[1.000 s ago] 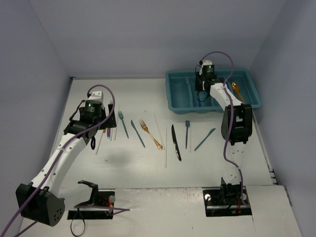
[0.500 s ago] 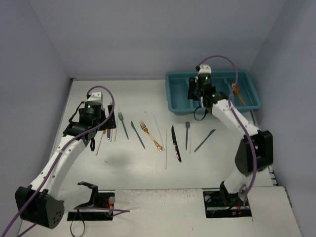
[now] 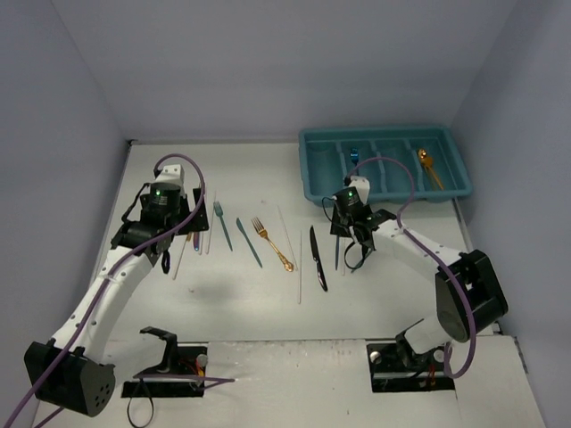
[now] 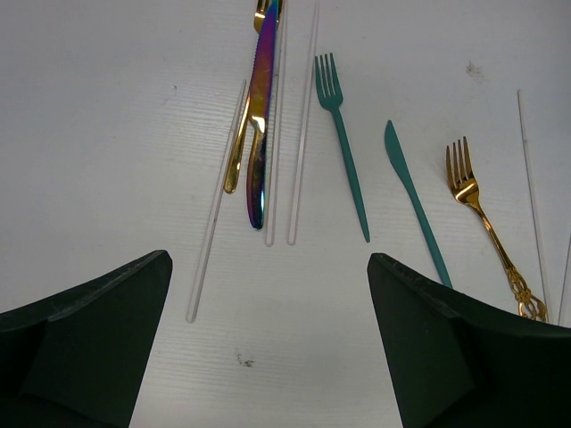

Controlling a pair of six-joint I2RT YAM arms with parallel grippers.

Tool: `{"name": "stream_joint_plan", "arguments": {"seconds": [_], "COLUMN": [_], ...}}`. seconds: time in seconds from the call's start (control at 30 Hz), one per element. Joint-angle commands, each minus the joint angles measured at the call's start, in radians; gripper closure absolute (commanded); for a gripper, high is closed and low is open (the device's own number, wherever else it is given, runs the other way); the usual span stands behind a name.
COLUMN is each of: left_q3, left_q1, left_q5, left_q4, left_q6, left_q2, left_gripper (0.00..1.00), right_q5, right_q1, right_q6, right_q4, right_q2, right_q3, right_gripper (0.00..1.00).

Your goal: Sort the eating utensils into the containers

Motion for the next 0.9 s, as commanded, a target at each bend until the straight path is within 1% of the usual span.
{"name": "stream_joint_plan", "arguments": {"seconds": [0.0,0.13,0.27,0.7,0.8,0.87], "left_q3": [0.020,0.017,0.015,0.015,0.015,0.015], "left_q1": [-0.001,-0.001,-0.001,-0.002,-0.001,-0.001], "left_q5": [-0.001,-0.006,-0.009,-0.011,-0.011,-0.011], "left_q4": [0.041,0.039,0.039,0.038,0.039,0.039], "left_q6": [0.009,0.011,0.013,0.014,0.015,0.016], "left_q2": [-0.023,-0.023,-0.023,-0.021,-0.021,-0.021], "left_gripper": [0.10,0.10,0.10,0.10,0.10,0.10], "right_q5": [0.033,0.041,0.061,0.100,0.105,0.108], "right_q1": [0.022,0.020,0.020,0.014,0.012,0.012], "right_q6": [0.080,0.093,0.105,0.114,0.113,0.107], "right_q4": [0.067,0.096,0.100,0.105,0.108,0.115], "right_q2": [0.039,0.110,0.175,0.264,0.286,0.305], "right_q3": [0.004,0.012,0.024,0.048,0.053,0.059], "right_gripper": [0.70,0.76,0.76,0.77,0.80,0.84]}}
